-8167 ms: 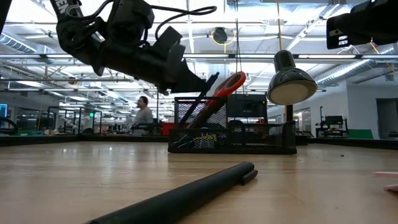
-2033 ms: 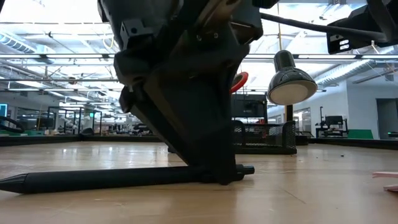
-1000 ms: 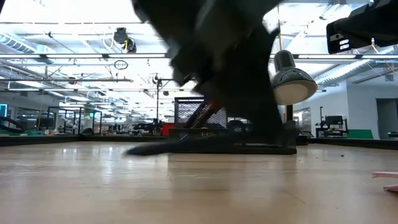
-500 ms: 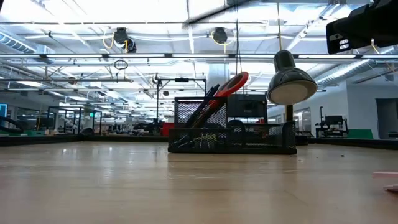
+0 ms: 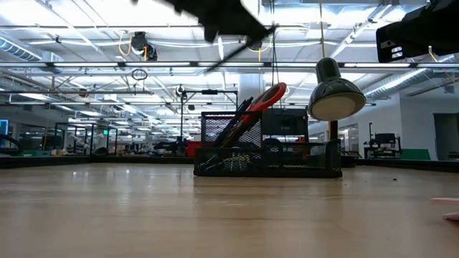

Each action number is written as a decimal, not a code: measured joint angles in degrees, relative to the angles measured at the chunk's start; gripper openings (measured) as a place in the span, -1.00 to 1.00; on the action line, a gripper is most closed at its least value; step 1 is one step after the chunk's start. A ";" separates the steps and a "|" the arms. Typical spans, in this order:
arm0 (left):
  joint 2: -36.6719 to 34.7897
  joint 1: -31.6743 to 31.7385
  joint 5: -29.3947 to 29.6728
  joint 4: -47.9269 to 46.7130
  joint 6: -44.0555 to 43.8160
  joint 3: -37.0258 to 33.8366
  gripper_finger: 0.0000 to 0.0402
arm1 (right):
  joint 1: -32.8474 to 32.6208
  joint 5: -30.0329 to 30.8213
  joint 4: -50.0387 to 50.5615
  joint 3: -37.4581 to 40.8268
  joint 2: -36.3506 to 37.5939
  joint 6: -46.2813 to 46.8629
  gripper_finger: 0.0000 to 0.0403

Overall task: Pick and place office supplies into organizer
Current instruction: Put the black pen into the black desk organizer, then put the pink sticky notes into the black desk organizer

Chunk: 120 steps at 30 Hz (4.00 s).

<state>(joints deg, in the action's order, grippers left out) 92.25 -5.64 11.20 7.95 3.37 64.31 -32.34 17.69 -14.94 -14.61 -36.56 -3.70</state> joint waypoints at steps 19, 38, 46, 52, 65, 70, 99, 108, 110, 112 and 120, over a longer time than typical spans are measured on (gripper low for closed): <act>0.46 9.52 -17.28 38.08 9.13 -18.66 -0.88 | 0.02 0.09 -0.47 0.00 -0.02 -1.53 -0.90; 15.15 13.42 -19.36 49.10 1.06 -20.13 -0.88 | 0.09 0.26 -0.17 0.02 -0.02 -1.97 -0.90; 14.56 11.29 -19.33 51.89 5.20 -20.12 -0.93 | 0.09 0.22 0.43 0.02 -0.02 -1.55 -0.90; 14.56 11.51 -17.63 52.32 4.43 -20.11 -1.00 | 0.09 0.20 0.72 0.02 -0.02 0.02 -0.90; 14.26 11.12 -18.13 56.38 4.52 -24.23 -1.00 | 0.02 0.02 2.61 0.02 -0.02 3.06 -0.90; 8.46 10.61 -14.87 54.32 0.58 -23.93 -0.98 | 0.00 0.02 3.58 0.02 -0.02 3.08 -0.90; 13.36 -34.28 30.39 23.64 -18.48 -7.26 -0.96 | -0.18 -8.90 -3.91 -6.43 -21.14 5.93 -0.03; 23.80 -30.50 29.28 23.45 -21.75 0.40 -0.98 | -5.59 -8.71 17.16 -23.92 -31.06 2.40 0.46; 24.77 -30.05 29.27 23.46 -20.53 1.62 -0.94 | -7.79 -8.93 17.59 -26.62 -33.46 0.80 0.46; 24.85 -29.87 29.27 23.58 -20.05 2.32 -0.91 | -9.63 -10.09 18.34 -28.89 -35.95 0.61 0.44; 24.92 -30.62 27.85 22.09 -21.68 2.41 -0.97 | -15.22 -6.44 18.63 -33.75 -47.32 2.71 0.42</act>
<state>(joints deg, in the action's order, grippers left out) 117.16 -36.26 39.04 30.04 -18.31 66.72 -47.55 11.26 3.70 -48.36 -83.88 -0.99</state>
